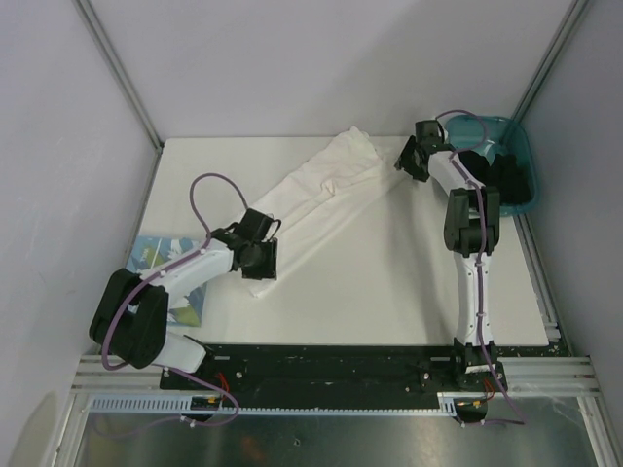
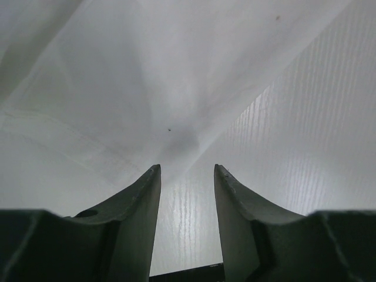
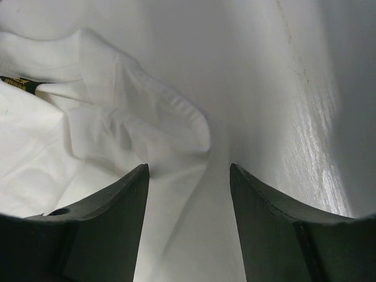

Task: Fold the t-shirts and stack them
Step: Rotate the tshirt 90 degrees

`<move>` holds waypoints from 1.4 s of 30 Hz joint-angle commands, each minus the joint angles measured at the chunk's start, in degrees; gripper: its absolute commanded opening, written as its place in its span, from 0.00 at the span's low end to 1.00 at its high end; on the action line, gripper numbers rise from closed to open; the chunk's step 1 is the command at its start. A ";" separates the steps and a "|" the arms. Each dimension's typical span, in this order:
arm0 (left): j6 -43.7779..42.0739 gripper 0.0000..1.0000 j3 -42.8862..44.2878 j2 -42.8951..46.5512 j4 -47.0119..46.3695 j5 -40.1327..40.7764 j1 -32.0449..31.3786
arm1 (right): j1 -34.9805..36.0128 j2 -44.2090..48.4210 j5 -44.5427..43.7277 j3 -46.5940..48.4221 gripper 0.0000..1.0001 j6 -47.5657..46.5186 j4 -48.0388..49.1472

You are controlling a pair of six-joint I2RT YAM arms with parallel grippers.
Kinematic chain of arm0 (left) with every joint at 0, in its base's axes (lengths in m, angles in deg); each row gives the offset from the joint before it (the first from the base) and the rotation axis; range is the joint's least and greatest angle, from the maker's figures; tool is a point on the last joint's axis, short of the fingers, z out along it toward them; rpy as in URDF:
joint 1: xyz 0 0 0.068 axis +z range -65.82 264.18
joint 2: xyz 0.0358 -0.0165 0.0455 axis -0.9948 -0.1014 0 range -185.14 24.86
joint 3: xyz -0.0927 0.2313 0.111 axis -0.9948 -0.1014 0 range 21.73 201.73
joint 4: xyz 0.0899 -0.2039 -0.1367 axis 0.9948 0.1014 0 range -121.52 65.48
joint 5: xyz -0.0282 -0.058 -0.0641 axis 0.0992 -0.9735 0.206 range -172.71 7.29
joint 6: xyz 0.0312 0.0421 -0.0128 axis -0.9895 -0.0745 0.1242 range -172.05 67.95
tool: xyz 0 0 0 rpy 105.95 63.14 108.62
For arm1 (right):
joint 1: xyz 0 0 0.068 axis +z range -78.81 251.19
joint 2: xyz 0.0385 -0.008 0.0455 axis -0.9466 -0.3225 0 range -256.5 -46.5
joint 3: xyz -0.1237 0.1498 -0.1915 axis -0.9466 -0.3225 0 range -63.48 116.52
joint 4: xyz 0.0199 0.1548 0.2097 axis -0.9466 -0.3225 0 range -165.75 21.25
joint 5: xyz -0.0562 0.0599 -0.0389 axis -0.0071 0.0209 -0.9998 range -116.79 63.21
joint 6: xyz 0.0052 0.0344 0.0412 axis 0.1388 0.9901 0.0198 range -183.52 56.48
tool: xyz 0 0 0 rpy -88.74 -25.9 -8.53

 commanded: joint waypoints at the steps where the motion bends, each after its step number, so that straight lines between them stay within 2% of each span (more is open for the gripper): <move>1: -1.22 0.46 1.59 -0.13 2.89 5.41 -1.58 | -0.09 3.57 2.76 -1.70 0.62 1.81 -3.62; 9: -0.88 0.45 2.06 -3.47 3.75 7.79 -2.88 | 0.98 10.58 3.87 -3.99 0.63 2.91 -4.19; 17: -0.48 0.44 2.16 -6.87 3.65 6.64 -3.20 | 1.29 15.87 6.01 -7.84 0.63 3.51 -4.15; 20: -0.45 0.38 2.12 -7.56 3.66 7.57 -3.67 | 1.31 18.44 6.30 -11.22 0.63 3.81 -3.03; 27: -0.59 0.07 2.91 -9.55 3.69 7.13 -6.38 | 1.12 25.33 5.99 -21.20 0.63 4.66 -0.11; 29: -0.35 0.02 3.58 -10.12 3.68 5.33 -7.83 | 0.80 27.44 5.94 -24.29 0.63 4.89 0.32; 36: 3.21 0.00 9.74 -14.20 4.33 -1.43 -15.11 | 0.00 35.18 5.56 -34.07 0.63 5.18 1.10; 42: 9.14 0.00 18.50 -20.59 4.30 -6.07 -23.38 | -0.56 41.69 4.75 -40.83 0.63 4.38 -0.46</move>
